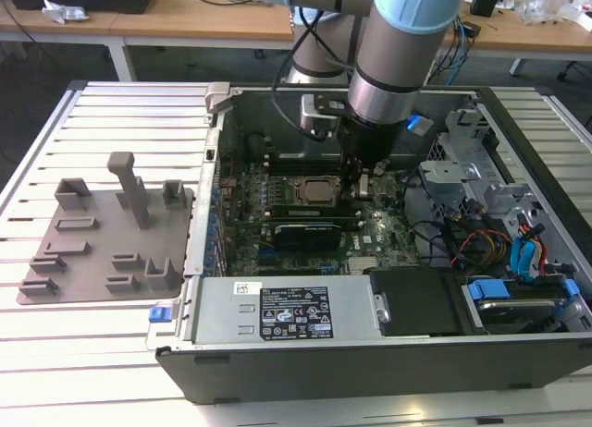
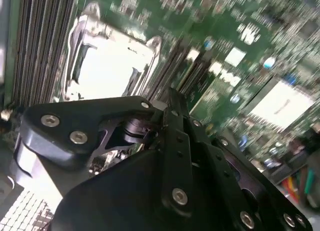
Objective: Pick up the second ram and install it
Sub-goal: 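Press down the second ram until it locks into place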
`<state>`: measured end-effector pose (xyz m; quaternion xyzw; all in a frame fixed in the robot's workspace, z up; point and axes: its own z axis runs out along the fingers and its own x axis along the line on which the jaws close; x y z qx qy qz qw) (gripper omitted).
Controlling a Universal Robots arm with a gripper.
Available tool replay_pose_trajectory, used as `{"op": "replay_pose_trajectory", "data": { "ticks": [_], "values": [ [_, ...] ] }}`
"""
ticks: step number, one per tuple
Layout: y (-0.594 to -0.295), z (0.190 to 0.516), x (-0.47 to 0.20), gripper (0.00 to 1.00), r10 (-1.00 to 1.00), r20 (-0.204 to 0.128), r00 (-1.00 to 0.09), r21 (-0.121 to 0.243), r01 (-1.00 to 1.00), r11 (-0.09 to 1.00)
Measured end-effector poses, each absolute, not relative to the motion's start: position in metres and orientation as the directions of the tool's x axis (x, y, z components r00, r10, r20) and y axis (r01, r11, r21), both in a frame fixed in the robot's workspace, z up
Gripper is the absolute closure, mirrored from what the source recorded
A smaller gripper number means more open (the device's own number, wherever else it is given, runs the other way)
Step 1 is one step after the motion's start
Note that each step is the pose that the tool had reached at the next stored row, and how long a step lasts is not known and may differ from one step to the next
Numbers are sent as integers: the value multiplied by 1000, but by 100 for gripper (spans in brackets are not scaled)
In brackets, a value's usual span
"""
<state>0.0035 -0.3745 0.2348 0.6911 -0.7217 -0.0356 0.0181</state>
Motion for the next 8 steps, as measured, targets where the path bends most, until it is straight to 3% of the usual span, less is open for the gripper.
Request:
{"op": "replay_pose_trajectory", "data": {
  "ticks": [8],
  "values": [
    [-374,232,-65,90,-999,-25,-44,60,-997,42]
  ]
}}
